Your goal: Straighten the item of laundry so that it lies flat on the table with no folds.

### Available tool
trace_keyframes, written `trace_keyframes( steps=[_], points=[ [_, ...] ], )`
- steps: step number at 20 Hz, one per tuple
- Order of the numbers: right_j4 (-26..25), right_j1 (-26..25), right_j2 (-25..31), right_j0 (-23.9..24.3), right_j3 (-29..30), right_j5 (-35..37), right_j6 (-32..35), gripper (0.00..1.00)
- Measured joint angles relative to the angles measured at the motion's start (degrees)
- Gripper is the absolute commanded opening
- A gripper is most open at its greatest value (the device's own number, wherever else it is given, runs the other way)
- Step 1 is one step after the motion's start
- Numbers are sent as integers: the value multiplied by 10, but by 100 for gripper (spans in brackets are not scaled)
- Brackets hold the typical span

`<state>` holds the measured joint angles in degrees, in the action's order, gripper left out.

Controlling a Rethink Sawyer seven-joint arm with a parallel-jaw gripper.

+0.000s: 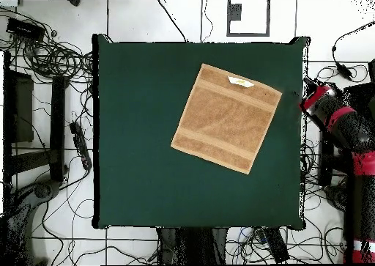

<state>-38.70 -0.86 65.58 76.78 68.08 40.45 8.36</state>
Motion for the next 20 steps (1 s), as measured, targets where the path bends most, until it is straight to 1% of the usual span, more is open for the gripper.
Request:
trace_keyframes(
  steps=[6, 16, 17, 20],
  points=[
    [3, 0, 0, 11, 0, -76, 0, 100],
    [7, 5, -2, 11, 10, -80, 0, 100],
    [7, 8, -4, 11, 16, -81, 0, 100],
    [6, 40, -21, 10, 59, -100, 5, 100]
  ],
)
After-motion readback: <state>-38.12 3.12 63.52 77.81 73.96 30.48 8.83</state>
